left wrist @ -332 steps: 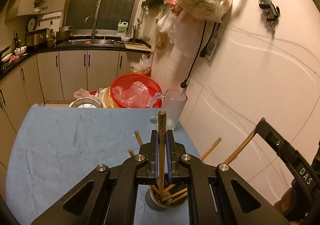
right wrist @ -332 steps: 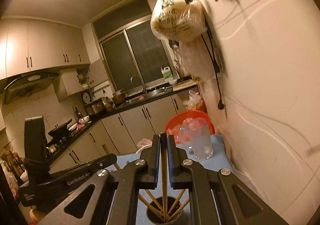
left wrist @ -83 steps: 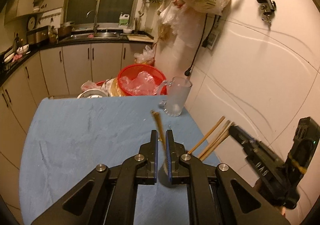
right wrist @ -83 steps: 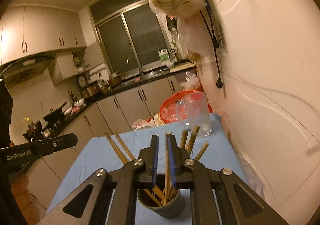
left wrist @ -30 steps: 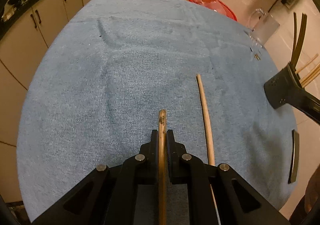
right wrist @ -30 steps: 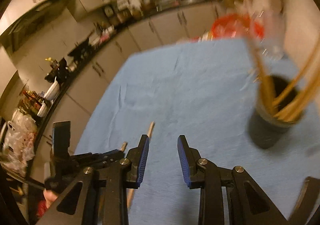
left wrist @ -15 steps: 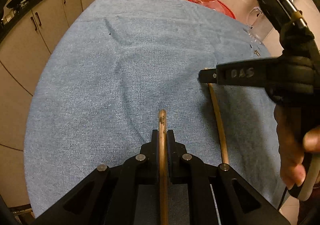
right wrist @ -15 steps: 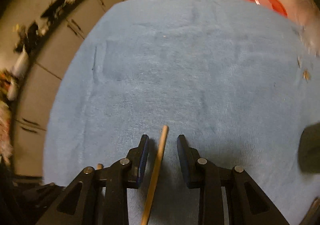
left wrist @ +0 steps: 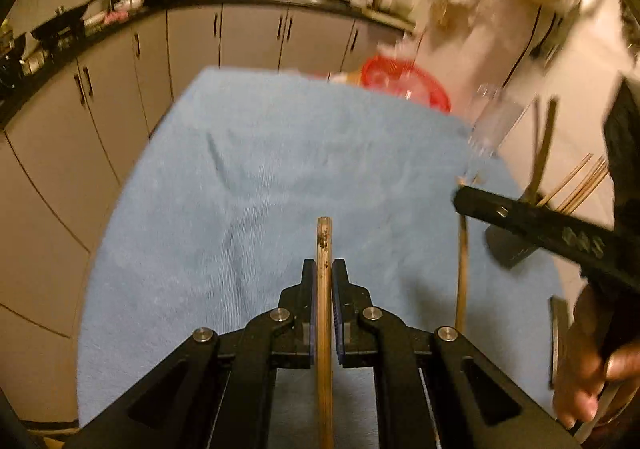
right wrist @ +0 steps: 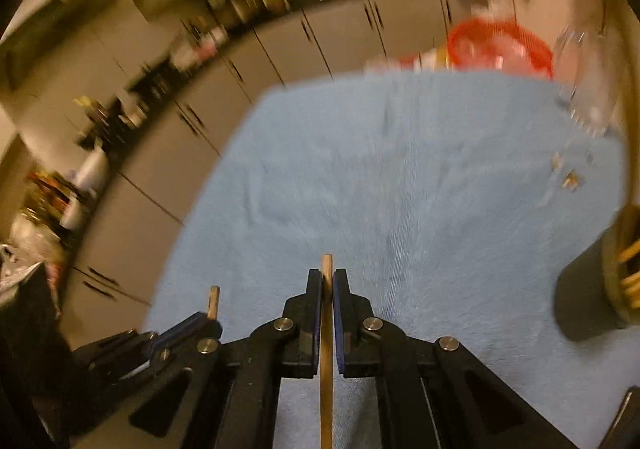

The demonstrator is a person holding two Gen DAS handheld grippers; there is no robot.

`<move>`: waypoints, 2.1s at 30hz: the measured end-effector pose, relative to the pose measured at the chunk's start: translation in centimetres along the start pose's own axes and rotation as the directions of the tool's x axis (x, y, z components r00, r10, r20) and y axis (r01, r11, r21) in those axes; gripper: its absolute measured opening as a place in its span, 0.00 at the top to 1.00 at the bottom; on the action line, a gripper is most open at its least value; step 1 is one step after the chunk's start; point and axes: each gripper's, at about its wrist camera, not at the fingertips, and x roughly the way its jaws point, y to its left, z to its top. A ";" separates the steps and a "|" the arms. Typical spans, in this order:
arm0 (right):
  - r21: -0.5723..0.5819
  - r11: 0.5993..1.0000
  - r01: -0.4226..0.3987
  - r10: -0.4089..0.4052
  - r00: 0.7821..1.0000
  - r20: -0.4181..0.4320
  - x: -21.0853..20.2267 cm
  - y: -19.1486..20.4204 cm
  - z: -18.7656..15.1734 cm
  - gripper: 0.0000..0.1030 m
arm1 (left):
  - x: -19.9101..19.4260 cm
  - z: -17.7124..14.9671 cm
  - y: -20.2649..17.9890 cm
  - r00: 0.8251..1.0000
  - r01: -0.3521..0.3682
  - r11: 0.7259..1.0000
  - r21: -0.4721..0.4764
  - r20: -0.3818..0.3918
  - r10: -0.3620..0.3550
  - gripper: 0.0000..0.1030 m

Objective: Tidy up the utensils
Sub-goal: 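Lift the chopsticks upright with both tools and carry them over the black holder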

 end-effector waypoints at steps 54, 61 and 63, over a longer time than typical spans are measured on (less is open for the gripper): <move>0.043 0.999 -0.002 -0.019 0.875 0.483 -19.4 -3.4 -3.7 0.95 | -9.4 2.8 -8.3 0.977 0.022 0.992 0.124 0.209 -0.047 0.93; 0.084 0.996 0.024 -0.064 0.850 0.522 -21.5 -5.3 -3.6 0.95 | -10.0 3.6 -10.7 0.973 0.041 0.985 0.169 0.217 -0.077 0.93; 0.095 0.995 0.029 -0.076 0.843 0.533 -22.2 -5.8 -3.6 0.95 | -10.2 3.9 -11.6 0.972 0.051 0.981 0.187 0.217 -0.092 0.93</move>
